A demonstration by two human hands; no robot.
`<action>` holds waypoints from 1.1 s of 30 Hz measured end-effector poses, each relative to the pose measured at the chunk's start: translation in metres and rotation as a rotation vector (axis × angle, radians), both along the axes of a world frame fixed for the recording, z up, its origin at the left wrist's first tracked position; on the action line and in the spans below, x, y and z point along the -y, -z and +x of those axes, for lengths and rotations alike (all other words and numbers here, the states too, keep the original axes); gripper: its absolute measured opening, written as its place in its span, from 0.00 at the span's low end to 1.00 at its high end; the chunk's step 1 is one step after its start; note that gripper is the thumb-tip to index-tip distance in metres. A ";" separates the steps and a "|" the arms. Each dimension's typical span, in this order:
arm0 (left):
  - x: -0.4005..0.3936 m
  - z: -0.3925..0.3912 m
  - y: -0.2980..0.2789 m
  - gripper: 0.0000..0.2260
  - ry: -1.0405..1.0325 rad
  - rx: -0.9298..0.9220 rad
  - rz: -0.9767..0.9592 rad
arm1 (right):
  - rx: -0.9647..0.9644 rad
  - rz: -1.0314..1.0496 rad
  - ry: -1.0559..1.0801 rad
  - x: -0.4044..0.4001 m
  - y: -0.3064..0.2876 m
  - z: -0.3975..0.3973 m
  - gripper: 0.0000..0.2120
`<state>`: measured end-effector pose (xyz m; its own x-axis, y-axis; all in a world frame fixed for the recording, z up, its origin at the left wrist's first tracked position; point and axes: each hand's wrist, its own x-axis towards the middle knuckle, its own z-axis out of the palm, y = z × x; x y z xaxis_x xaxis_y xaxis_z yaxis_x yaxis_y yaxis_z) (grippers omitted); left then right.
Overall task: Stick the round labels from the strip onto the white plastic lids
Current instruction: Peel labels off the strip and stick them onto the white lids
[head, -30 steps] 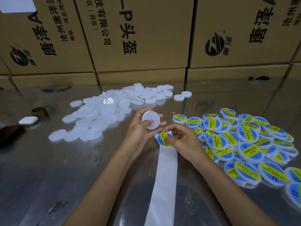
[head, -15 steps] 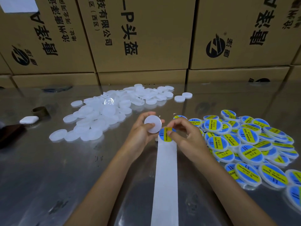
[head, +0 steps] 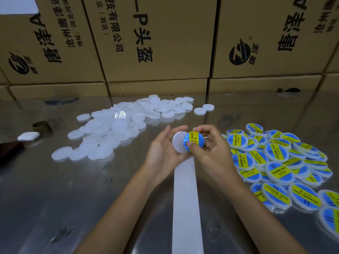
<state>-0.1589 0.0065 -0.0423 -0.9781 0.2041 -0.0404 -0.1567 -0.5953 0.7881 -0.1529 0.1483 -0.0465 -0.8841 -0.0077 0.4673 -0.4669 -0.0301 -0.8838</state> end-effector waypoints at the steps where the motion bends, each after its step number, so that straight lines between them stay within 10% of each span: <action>1: -0.002 0.001 -0.001 0.22 0.014 0.011 0.009 | -0.017 0.029 0.024 0.001 0.000 0.001 0.15; 33: -0.012 0.008 -0.005 0.23 0.069 -0.012 0.075 | -0.206 0.432 0.319 -0.003 0.010 -0.004 0.21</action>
